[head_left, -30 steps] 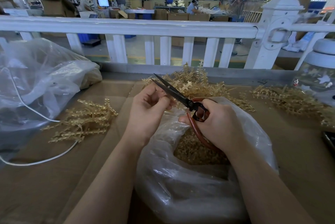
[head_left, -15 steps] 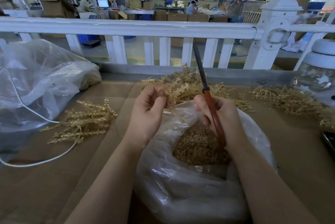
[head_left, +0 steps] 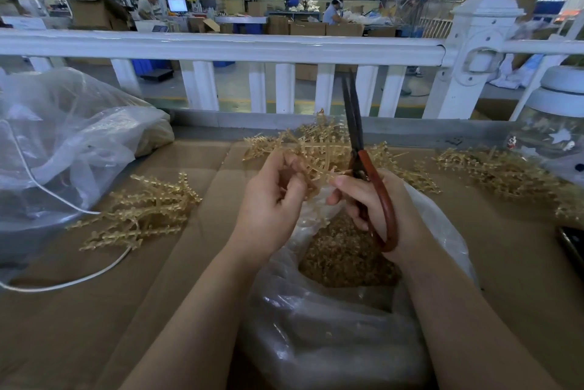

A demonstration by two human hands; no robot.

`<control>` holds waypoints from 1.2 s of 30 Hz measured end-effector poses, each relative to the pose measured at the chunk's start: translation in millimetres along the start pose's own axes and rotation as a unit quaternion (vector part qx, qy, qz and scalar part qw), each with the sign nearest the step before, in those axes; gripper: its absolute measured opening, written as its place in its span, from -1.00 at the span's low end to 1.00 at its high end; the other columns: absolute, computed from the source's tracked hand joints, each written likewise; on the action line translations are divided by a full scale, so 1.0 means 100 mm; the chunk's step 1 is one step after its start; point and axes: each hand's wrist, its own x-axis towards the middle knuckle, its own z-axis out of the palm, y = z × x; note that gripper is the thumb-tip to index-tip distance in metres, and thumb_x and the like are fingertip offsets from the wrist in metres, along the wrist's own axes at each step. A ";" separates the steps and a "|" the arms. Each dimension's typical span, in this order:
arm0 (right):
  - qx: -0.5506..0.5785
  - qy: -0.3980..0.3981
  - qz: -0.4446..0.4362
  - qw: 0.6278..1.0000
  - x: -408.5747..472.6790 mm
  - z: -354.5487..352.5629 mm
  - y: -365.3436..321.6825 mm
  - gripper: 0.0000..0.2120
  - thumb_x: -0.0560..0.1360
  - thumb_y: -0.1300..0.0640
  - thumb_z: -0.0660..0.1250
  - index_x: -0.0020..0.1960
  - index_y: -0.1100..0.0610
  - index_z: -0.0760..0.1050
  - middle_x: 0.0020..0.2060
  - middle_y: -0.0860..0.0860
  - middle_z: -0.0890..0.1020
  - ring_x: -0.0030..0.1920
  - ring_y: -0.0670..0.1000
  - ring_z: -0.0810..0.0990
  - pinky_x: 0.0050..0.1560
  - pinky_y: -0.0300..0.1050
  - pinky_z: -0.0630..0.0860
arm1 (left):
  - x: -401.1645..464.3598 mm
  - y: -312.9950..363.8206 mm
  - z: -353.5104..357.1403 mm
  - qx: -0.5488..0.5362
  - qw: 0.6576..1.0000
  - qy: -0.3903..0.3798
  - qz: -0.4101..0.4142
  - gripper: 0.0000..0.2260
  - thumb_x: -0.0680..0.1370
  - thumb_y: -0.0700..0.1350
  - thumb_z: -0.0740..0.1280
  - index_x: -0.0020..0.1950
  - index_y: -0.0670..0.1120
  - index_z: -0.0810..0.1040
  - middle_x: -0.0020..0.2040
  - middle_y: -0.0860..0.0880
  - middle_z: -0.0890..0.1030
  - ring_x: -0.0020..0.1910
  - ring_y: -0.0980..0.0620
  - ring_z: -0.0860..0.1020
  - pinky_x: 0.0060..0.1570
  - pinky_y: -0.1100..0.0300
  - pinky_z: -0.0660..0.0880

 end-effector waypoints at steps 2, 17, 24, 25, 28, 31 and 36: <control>0.017 0.004 -0.015 1.000 -0.02 0.01 0.00 -0.86 0.57 0.20 0.41 -0.17 0.18 0.61 -0.26 0.14 0.70 -0.52 -0.07 0.40 -0.59 -0.28 0.29 | -0.01 0.00 0.03 -0.039 0.999 -0.001 -0.035 -0.95 0.57 -0.15 0.24 -0.04 -0.11 0.46 -0.25 -0.03 0.61 -0.21 -0.04 0.65 -0.09 -0.01 0.61; 0.015 -0.008 -0.027 0.999 -0.04 0.03 -0.02 -0.92 0.58 0.22 0.39 -0.08 0.21 0.60 -0.27 0.12 0.70 -0.49 -0.07 0.45 -0.54 -0.28 0.33 | 0.01 0.06 0.02 -0.151 0.984 -0.026 -0.090 -0.75 0.41 -0.05 0.48 -0.15 -0.25 0.63 -0.26 -0.06 0.61 -0.31 0.13 0.52 -0.24 0.31 0.49; 0.040 -0.017 -0.027 0.999 -0.01 0.01 0.01 -0.96 0.56 0.23 0.40 -0.03 0.20 0.61 -0.28 0.14 0.70 -0.51 -0.07 0.45 -0.56 -0.27 0.35 | 0.03 0.08 -0.01 -0.202 0.972 -0.016 -0.120 -0.93 0.39 -0.08 0.47 -0.30 0.00 0.69 -0.31 0.04 0.66 -0.37 0.19 0.52 -0.27 0.34 0.47; 0.046 -0.016 -0.027 0.998 -0.01 0.00 0.01 -0.96 0.56 0.23 0.40 -0.04 0.20 0.62 -0.28 0.14 0.70 -0.51 -0.06 0.45 -0.56 -0.27 0.35 | 0.03 0.09 -0.01 -0.211 0.969 -0.013 -0.128 -0.92 0.39 -0.08 0.47 -0.31 -0.01 0.68 -0.31 0.03 0.65 -0.38 0.18 0.51 -0.26 0.33 0.47; 0.050 -0.018 -0.035 0.998 -0.01 0.00 0.02 -0.93 0.53 0.21 0.41 -0.03 0.21 0.62 -0.29 0.13 0.70 -0.51 -0.06 0.45 -0.56 -0.27 0.35 | 0.03 0.08 -0.03 -0.232 0.962 -0.011 -0.145 -0.93 0.38 -0.08 0.47 -0.28 -0.05 0.66 -0.29 -0.01 0.63 -0.38 0.15 0.49 -0.22 0.30 0.45; 0.059 -0.021 -0.037 0.997 -0.02 0.01 0.01 -0.78 0.46 0.09 0.44 -0.02 0.24 0.61 -0.28 0.13 0.69 -0.51 -0.04 0.44 -0.57 -0.26 0.33 | 0.03 0.08 -0.04 -0.248 0.955 -0.013 -0.161 -0.92 0.38 -0.08 0.47 -0.24 -0.08 0.65 -0.29 -0.02 0.62 -0.38 0.13 0.47 -0.22 0.30 0.44; 0.056 -0.017 -0.034 0.998 -0.03 0.01 -0.02 -0.68 0.39 -0.01 0.46 -0.03 0.23 0.61 -0.27 0.11 0.70 -0.50 -0.05 0.43 -0.57 -0.26 0.33 | 0.03 0.10 -0.03 -0.256 0.952 -0.008 -0.168 -0.90 0.40 -0.12 0.46 -0.21 -0.15 0.63 -0.30 -0.01 0.62 -0.39 0.14 0.46 -0.28 0.34 0.45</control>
